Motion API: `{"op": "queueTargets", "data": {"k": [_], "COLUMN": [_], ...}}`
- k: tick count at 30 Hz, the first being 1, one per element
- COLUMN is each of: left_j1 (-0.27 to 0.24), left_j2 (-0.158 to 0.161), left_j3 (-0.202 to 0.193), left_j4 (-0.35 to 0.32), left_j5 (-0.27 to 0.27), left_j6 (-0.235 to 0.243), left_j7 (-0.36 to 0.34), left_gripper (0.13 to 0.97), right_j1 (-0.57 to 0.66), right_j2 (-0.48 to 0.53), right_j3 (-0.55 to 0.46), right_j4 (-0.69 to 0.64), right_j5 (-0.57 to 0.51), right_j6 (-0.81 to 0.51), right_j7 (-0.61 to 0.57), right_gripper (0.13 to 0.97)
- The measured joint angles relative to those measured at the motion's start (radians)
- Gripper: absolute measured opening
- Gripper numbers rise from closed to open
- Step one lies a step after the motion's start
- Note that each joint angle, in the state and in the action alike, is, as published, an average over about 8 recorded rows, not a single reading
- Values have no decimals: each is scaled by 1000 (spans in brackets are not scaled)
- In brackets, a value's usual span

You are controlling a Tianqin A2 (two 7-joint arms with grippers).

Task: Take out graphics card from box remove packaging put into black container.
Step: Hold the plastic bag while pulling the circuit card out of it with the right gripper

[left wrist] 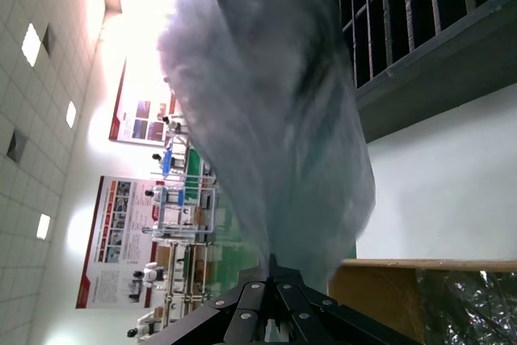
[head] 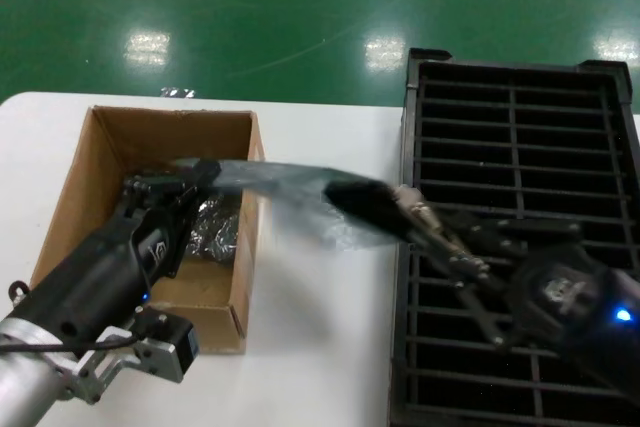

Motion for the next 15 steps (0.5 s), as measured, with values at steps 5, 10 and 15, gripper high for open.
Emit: {"op": "queueTargets", "data": {"k": [5, 10, 15], "left_j1": [0, 0, 0], "left_j2": [0, 0, 0], "left_j3": [0, 0, 0], "left_j4": [0, 0, 0], "left_j5": [0, 0, 0], "left_j6": [0, 0, 0], "left_j7": [0, 0, 0], "left_gripper": [138, 138, 138], "right_j1": [-97, -166, -191], "right_j2": [54, 59, 47], "right_j3": [113, 217, 260], "right_j4": [67, 93, 99], "right_j5": [37, 91, 123], "right_j6": [10, -6, -21], "right_j7": [14, -17, -47], "right_gripper": [193, 193, 193]}}
